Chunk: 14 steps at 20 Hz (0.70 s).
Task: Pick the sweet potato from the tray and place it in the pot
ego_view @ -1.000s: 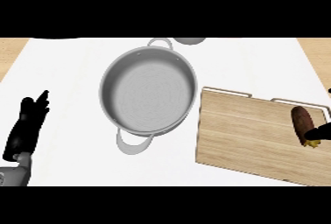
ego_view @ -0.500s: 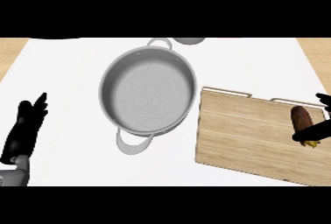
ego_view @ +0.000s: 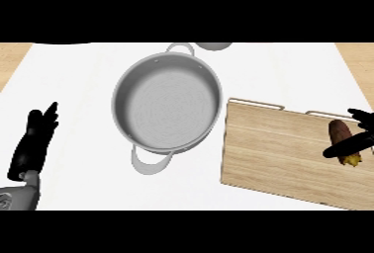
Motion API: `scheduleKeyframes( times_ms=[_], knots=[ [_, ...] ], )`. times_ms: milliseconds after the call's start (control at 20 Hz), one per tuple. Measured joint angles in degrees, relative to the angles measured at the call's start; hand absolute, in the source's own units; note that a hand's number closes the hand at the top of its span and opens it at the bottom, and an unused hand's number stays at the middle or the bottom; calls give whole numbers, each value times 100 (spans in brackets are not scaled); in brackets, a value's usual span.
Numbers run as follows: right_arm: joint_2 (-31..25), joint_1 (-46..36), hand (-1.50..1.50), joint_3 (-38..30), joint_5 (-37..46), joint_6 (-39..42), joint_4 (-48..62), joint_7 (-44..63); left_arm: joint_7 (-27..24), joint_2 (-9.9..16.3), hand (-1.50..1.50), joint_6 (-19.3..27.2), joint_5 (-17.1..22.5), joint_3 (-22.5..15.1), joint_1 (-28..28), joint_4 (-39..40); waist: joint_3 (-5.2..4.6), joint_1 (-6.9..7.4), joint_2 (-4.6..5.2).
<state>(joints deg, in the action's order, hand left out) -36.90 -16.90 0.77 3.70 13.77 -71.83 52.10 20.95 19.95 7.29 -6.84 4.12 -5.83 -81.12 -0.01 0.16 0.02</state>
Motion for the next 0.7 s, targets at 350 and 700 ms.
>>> scheduleKeyframes(
  times_ms=[350,700],
  knots=[
    [390,-104,-150,-247,339,158,449,-246,141,-54,0,-191,-75,190,1,-155,1,2,-1],
    [629,-243,-150,-498,686,215,940,-677,118,-147,0,-333,-200,329,127,-299,-29,5,-24]
  ],
)
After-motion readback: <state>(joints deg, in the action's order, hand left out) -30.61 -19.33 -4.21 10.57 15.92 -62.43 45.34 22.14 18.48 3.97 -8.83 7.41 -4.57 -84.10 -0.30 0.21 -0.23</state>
